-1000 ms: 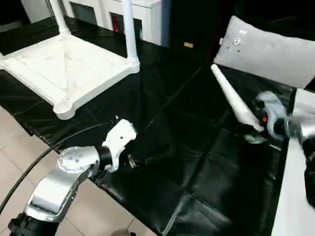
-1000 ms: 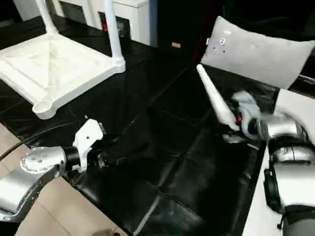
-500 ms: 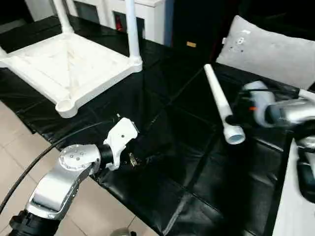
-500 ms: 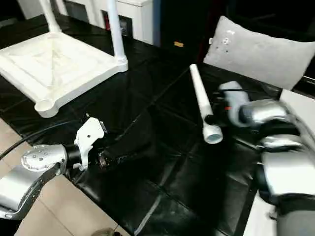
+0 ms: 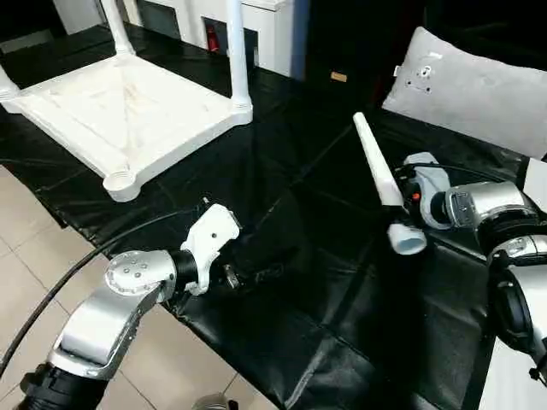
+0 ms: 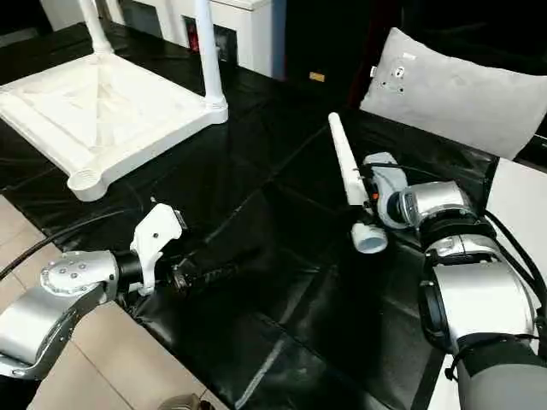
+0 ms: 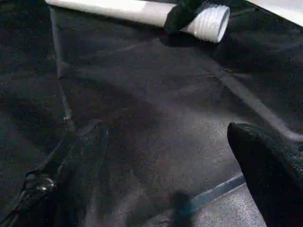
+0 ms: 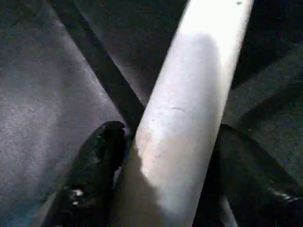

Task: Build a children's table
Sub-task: Pick table leg

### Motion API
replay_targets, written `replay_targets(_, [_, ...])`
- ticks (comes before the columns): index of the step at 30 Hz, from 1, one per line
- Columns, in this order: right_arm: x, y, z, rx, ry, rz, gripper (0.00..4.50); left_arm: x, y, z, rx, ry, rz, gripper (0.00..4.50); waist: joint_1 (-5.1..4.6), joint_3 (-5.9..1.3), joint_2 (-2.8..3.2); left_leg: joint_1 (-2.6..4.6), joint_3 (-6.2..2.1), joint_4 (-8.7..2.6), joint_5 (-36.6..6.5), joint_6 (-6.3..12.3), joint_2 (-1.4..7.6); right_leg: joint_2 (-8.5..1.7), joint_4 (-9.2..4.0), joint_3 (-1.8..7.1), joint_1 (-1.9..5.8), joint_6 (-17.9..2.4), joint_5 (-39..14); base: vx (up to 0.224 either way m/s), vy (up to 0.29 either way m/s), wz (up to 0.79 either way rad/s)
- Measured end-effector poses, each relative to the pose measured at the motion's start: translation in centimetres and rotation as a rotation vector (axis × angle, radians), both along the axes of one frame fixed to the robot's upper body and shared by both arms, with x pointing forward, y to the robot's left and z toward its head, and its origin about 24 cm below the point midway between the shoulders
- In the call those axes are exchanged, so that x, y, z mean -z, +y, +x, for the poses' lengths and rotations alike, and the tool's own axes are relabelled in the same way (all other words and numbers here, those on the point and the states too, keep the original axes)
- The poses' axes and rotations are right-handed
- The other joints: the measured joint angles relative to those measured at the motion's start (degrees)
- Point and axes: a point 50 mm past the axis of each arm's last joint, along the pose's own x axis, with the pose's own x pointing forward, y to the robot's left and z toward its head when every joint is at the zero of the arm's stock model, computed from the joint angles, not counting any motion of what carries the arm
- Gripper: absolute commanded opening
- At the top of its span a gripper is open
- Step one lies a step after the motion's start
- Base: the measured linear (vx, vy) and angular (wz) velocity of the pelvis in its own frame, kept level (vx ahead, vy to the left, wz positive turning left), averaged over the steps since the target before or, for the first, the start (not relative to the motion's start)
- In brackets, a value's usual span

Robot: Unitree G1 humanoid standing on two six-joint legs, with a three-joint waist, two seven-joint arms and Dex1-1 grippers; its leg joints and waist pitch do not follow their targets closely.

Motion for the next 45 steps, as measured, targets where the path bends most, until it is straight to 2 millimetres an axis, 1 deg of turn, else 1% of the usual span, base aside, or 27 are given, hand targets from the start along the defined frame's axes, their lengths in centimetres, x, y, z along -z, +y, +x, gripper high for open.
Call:
replay_targets(4, [0.0,-0.1,0.0,0.000,0.000,-0.001,2.58,0.1,-0.2,0.1,0.004,-0.003,-0.006,4.50,0.10,0.00,0.00,0.00,0.00,0.00,0.0,-0.01,0.00,0.00,0.01,0.00,0.00,0.0,0.0,0.000,0.000,0.00])
replay_targets(6, [0.0,-0.1,0.0,-0.001,0.000,0.000,2.58,0.1,-0.4,0.1,0.008,-0.006,-0.007,4.50,0.10,0.00,0.00,0.00,0.00,0.00,0.0,-0.02,0.01,0.00,0.01,0.00,0.00,0.0,0.0,0.000,0.000,0.00])
replay_targets(7, [0.0,-0.1,0.0,-0.003,-0.002,0.000,2.35,0.1,-0.4,0.1,0.007,-0.011,-0.009,4.50,0.11,0.00,0.00,0.00,0.00,0.00,0.0,-0.02,0.01,0.00,0.01,-0.01,0.00,0.0,0.0,0.000,0.000,0.00])
replay_targets(8, [-0.1,-0.1,0.0,-0.004,-0.004,0.000,2.26,0.1,-0.4,0.1,0.004,-0.015,-0.009,4.50,0.13,0.00,0.00,0.00,0.00,0.00,0.0,-0.02,0.01,0.00,0.01,-0.01,0.00,0.0,0.0,0.000,0.000,0.00])
replay_targets(10, [0.0,0.0,0.0,-0.008,-0.008,0.001,2.17,0.0,-0.5,0.2,-0.004,-0.029,-0.009,4.50,0.14,0.00,-0.01,-0.01,0.00,0.00,0.0,-0.02,0.01,0.00,0.01,-0.01,0.00,0.0,0.0,0.000,0.000,0.00])
replay_targets(12, [0.1,0.1,0.0,-0.015,-0.016,0.009,1.99,-0.1,-0.6,0.2,-0.013,-0.044,-0.012,4.50,0.16,-0.01,-0.02,0.00,0.00,0.00,0.0,-0.02,0.01,0.00,0.01,-0.01,0.00,0.0,0.0,0.000,0.000,0.00])
replay_targets(15, [0.2,0.1,0.0,-0.007,-0.040,0.048,1.91,-0.2,-0.8,0.4,-0.040,-0.077,-0.017,4.50,0.26,-0.03,-0.17,0.00,0.01,0.00,0.0,0.01,0.02,0.00,0.02,-0.01,0.00,0.0,0.0,0.000,0.000,0.00])
replay_targets(19, [0.3,0.3,0.0,-0.011,-0.138,0.117,1.88,-0.2,-0.7,0.6,-0.093,-0.111,-0.017,4.50,0.26,0.05,-0.35,-0.01,0.01,0.00,0.1,0.03,0.02,0.00,0.02,-0.01,0.00,0.0,0.0,0.000,0.000,0.00])
replay_targets(22, [0.3,1.1,-0.2,-0.006,-0.260,0.186,1.87,-0.2,-0.8,0.9,-0.178,-0.144,-0.044,4.50,0.32,0.06,-0.38,-0.01,0.02,0.00,0.1,0.04,0.02,0.00,0.00,-0.01,0.00,0.0,0.1,0.000,0.000,0.00])
replay_targets(24, [-0.1,1.7,-0.1,0.011,-0.344,0.233,1.87,-0.3,-0.8,1.1,-0.226,-0.159,-0.062,4.50,0.32,0.07,-0.38,-0.01,0.02,0.00,0.1,0.04,0.02,0.00,0.02,0.01,-0.03,0.0,0.1,0.000,0.000,0.00])
replay_targets(26, [-0.8,2.0,-0.1,0.066,-0.432,0.268,1.87,-0.5,-0.8,1.3,-0.281,-0.176,-0.079,4.50,0.32,0.07,-0.38,-0.02,0.02,-0.01,0.1,0.01,0.03,0.01,-0.01,0.00,-0.03,0.1,0.1,0.000,0.000,0.00])
replay_targets(28, [-1.7,2.4,-0.9,0.142,-0.563,0.304,1.87,-0.5,-0.8,1.5,-0.372,-0.191,-0.109,4.50,0.48,0.05,-0.41,-0.01,0.00,-0.05,0.2,-0.01,0.03,0.02,-0.03,-0.01,-0.02,0.1,0.1,0.000,0.000,0.00])
replay_targets(30, [-1.9,3.2,-1.6,0.166,-0.628,0.335,1.87,-0.3,-0.6,1.5,-0.431,-0.196,-0.116,4.50,0.39,0.05,-0.41,-0.01,0.00,-0.07,0.2,-0.05,0.03,0.02,-0.04,-0.01,-0.03,0.1,0.1,0.000,0.000,0.00])
replay_targets(32, [-1.3,4.3,-3.2,0.208,-0.675,0.375,1.87,-0.4,-0.2,1.7,-0.521,-0.215,-0.128,4.50,0.45,0.04,-0.45,0.00,0.00,-0.13,0.2,-0.08,0.04,0.02,-0.10,0.01,-0.03,0.2,0.2,0.000,0.000,0.00])
replay_targets(34, [-0.4,5.9,-5.4,0.240,-0.708,0.397,1.87,-0.5,0.5,2.0,-0.628,-0.234,-0.149,4.50,0.63,0.07,-0.71,-0.05,0.11,-0.27,0.2,-0.10,0.02,-0.05,-0.12,0.08,0.04,0.4,0.1,0.000,0.000,0.00])
replay_targets(35, [0.4,6.8,-6.4,0.251,-0.693,0.408,1.87,-0.6,1.0,2.1,-0.673,-0.243,-0.149,4.50,0.53,0.08,-0.73,0.15,0.41,-0.14,0.2,-0.07,0.01,-0.05,-0.20,0.51,0.02,0.6,0.1,0.000,0.000,0.00])
replay_targets(36, [0.9,7.3,-6.7,0.263,-0.678,0.416,1.87,-0.6,1.3,2.1,-0.691,-0.247,-0.145,4.50,1.08,0.19,-0.92,0.85,1.13,-0.06,0.0,0.14,0.07,0.26,-0.12,1.86,-0.05,1.1,0.3,-0.027,0.049,-0.27])
replay_targets(37, [1.2,7.5,-7.0,0.300,-0.674,0.412,1.87,-0.5,1.4,2.2,-0.698,-0.248,-0.134,4.50,2.09,0.30,-0.88,0.96,0.60,1.00,-0.8,0.82,-0.69,0.47,-0.21,3.73,0.02,2.0,0.4,-0.025,0.123,-0.56])
replay_targets(38, [1.3,7.5,-7.1,0.325,-0.683,0.401,1.87,-0.5,1.4,2.2,-0.704,-0.253,-0.127,4.50,2.98,0.35,-0.87,0.91,-0.47,2.69,-1.5,1.15,-1.52,0.58,-0.23,5.25,0.04,2.6,0.7,-0.025,0.123,-0.56])
replay_targets(39, [1.2,7.3,-7.2,0.345,-0.699,0.379,1.87,-0.5,1.5,2.2,-0.707,-0.256,-0.122,4.50,3.62,0.36,-0.88,0.87,-1.73,3.84,-2.0,1.18,-2.27,0.81,-0.40,6.94,0.08,3.2,0.9,-0.031,0.174,-0.68])
replay_targets(40, [0.9,7.0,-7.3,0.360,-0.721,0.355,1.87,-0.5,1.6,2.2,-0.708,-0.259,-0.112,4.50,3.86,0.24,-0.69,0.97,-2.96,3.69,-2.2,1.31,-2.58,1.50,-0.98,9.01,0.17,4.3,1.4,-0.044,0.222,-0.58])
replay_targets(41, [0.5,6.8,-7.3,0.370,-0.741,0.350,1.87,-0.6,1.7,2.2,-0.707,-0.265,-0.106,4.50,3.81,-0.04,-0.12,1.18,-3.39,2.74,-3.2,-0.39,-2.58,2.24,-1.57,10.63,0.15,5.0,1.7,-0.044,0.222,-0.58])
replay_targets(42, [0.4,6.8,-7.4,0.382,-0.751,0.355,1.87,-0.6,2.0,2.2,-0.709,-0.269,-0.095,4.50,3.24,-0.11,-0.06,1.90,-2.09,2.38,-3.4,0.52,-3.21,2.23,-2.28,11.97,-0.22,5.3,1.8,-0.099,0.267,-0.52])
replay_targets(43, [0.2,7.1,-7.5,0.384,-0.750,0.378,1.87,-0.6,2.4,2.2,-0.721,-0.271,-0.077,4.50,1.96,-0.03,-0.67,2.19,-0.19,1.58,-3.2,1.93,-3.61,1.23,-2.09,11.32,-1.00,3.2,-0.3,-0.102,0.292,-0.49])
replay_targets(44, [0.0,7.6,-7.6,0.375,-0.749,0.402,1.87,-0.5,2.8,2.2,-0.735,-0.271,-0.071,4.50,1.12,-0.02,-0.69,2.06,1.24,1.31,-3.1,2.95,-3.61,-0.33,0.39,7.84,-2.43,1.0,-2.5,-0.102,0.292,-0.49])
replay_targets(45, [-0.1,8.1,-7.6,0.361,-0.749,0.415,1.87,-0.5,3.0,2.2,-0.745,-0.269,-0.067,4.50,0.48,-0.02,-0.72,2.12,2.05,1.27,-3.2,3.42,-3.59,-1.10,2.60,4.81,-3.13,0.2,-3.2,-0.060,0.281,-0.53])
